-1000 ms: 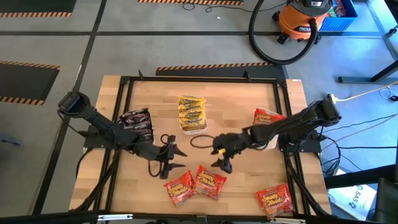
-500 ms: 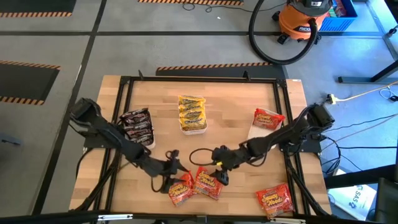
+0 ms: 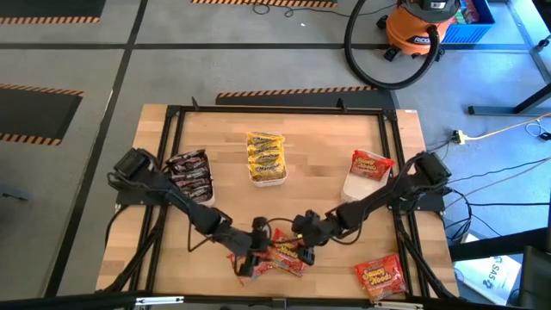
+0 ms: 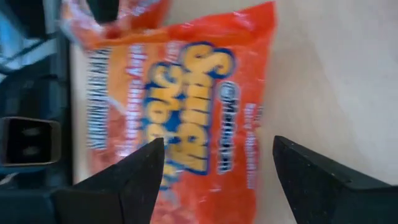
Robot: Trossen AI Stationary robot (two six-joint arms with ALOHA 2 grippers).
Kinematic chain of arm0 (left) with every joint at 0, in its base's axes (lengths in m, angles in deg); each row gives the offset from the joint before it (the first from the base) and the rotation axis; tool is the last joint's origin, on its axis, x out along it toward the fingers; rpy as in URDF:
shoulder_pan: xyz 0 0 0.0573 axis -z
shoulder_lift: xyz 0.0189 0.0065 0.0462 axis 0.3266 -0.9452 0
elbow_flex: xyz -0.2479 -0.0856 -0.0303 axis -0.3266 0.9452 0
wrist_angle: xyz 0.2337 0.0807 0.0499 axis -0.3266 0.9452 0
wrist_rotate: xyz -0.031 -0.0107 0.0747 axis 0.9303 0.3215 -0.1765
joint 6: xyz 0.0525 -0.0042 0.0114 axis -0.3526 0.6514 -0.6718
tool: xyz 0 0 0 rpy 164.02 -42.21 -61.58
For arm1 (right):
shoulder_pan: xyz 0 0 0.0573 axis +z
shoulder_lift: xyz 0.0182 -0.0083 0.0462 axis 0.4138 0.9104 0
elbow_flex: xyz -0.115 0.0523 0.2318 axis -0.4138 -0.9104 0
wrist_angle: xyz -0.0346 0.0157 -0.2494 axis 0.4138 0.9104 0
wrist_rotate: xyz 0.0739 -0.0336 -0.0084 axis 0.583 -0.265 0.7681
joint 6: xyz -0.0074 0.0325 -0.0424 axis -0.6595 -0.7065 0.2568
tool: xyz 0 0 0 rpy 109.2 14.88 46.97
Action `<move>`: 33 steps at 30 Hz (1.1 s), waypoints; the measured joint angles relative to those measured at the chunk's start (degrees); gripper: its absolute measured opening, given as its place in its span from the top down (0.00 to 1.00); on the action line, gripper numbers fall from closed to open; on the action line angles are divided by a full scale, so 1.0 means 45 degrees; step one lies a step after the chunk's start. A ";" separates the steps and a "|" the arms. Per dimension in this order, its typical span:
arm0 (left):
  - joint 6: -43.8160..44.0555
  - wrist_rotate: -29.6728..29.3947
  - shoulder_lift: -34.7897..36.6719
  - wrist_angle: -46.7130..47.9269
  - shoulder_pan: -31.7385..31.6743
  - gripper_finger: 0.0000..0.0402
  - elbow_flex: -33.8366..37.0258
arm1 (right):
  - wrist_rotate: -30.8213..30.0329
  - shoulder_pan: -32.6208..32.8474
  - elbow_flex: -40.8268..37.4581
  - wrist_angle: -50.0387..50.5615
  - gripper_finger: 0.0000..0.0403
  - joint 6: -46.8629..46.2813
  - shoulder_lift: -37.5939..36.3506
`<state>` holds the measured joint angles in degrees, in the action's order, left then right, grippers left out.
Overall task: Sort Maruchan noodles
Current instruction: Put the center orange noodle pack into the right white bin
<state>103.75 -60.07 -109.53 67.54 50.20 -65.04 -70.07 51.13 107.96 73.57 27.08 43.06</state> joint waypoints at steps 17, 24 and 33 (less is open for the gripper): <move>0.0065 0.0112 0.0003 0.0476 -0.1454 0.51 0.0019 | -0.4334 -0.0104 0.1401 0.7529 0.32 -0.0971 -0.0375; 0.0047 0.0080 -0.0100 -0.1426 -0.1294 0.51 0.0015 | -0.3530 -0.0104 0.2237 0.9303 0.32 -0.0148 -0.0904; 0.0647 -0.0382 -0.2027 -0.1464 -0.1361 0.51 -0.0495 | -0.2320 -0.1311 0.1082 0.8655 0.32 0.1149 -0.1696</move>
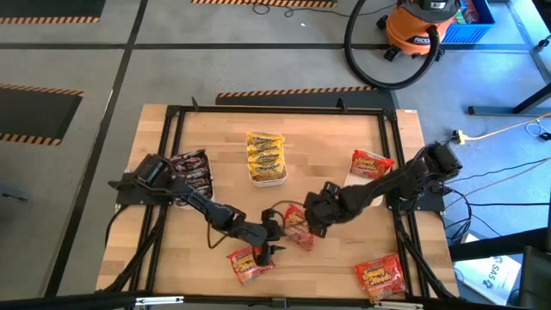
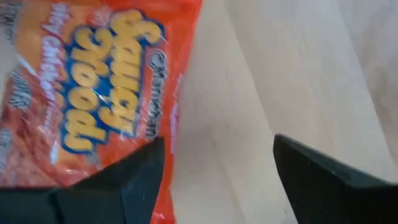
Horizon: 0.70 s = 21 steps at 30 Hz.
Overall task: Sort Maruchan noodles
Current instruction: Put the center orange noodle pack into the right white bin
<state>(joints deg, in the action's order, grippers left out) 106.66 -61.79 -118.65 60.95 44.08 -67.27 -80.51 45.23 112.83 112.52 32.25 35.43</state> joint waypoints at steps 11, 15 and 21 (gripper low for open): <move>0.0038 -0.0163 -0.1363 -0.0104 -0.0351 0.51 -0.0440 | 0.4187 -0.1747 -0.2073 -0.4028 0.32 0.0213 -0.0368; 0.0038 -0.0269 -0.1361 -0.0035 -0.0345 0.51 -0.0437 | 0.5418 -0.2002 -0.2107 -0.4219 0.32 0.0178 -0.0387; 0.0062 -0.0526 -0.1375 0.0020 -0.0379 0.51 -0.0437 | 0.7079 -0.2576 -0.2097 -0.4249 0.32 0.0143 -0.1337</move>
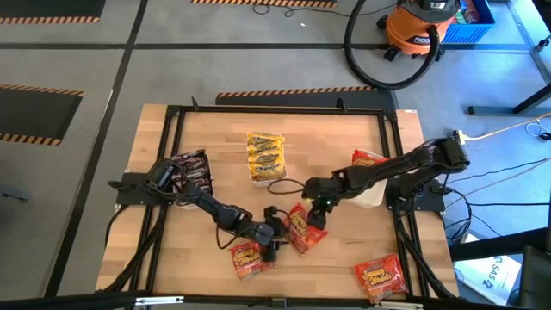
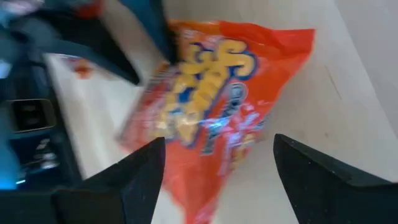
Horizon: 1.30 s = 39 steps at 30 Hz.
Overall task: Sort Maruchan noodles
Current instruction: Put the center orange noodle pack into the right white bin
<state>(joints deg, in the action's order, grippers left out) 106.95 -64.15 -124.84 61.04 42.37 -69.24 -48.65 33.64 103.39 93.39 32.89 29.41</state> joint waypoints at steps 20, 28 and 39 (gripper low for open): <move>-0.0039 -0.0264 -0.0015 -0.0033 0.0010 0.51 0.0019 | -0.0579 -0.0025 -0.3467 -0.5407 0.32 -0.3041 -0.0814; -0.0047 -0.0364 -0.0019 -0.0075 -0.0015 0.51 0.0024 | -0.0402 0.0369 -0.3607 -0.6705 0.32 -0.3812 -0.0149; -0.0049 -0.0393 -0.0019 -0.0105 -0.0006 0.51 0.0024 | -0.0706 0.0631 -0.3541 -0.8869 0.32 -0.4135 0.1102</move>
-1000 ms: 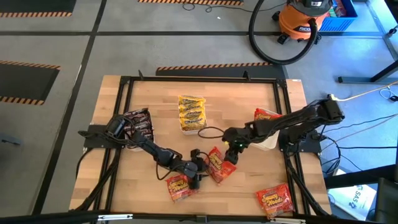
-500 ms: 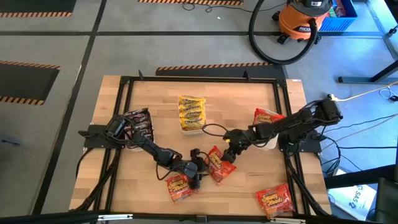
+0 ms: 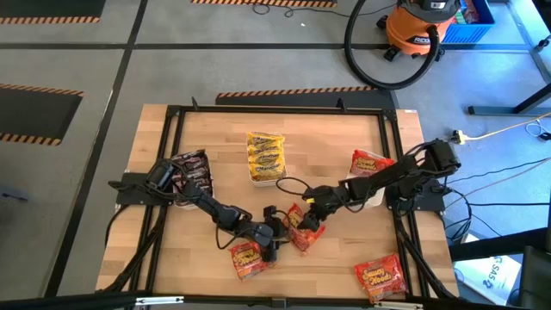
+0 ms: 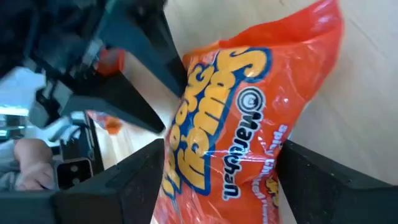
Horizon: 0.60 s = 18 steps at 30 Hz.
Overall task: Sort Maruchan noodles
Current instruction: Put the center orange noodle pack into the right white bin
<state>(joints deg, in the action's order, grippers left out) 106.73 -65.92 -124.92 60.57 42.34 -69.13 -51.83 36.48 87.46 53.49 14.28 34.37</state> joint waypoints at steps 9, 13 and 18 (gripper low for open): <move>-0.0107 0.0002 0.0000 -0.0047 0.0001 0.51 0.0000 | -0.0317 0.0005 0.0000 -0.0204 0.32 -0.0229 0.0134; -0.0123 0.0003 0.0000 -0.0073 -0.0005 0.51 0.0000 | -0.0352 0.0183 0.0010 -0.0204 0.32 -0.0807 0.0134; -0.0126 0.0063 0.0000 -0.0143 -0.0139 0.51 0.0000 | -0.0294 0.0736 0.0010 -0.0136 0.32 -0.0906 0.0134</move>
<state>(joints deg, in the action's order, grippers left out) 106.16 -65.64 -124.92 59.93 41.72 -69.13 -53.15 39.79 87.50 52.87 10.21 34.97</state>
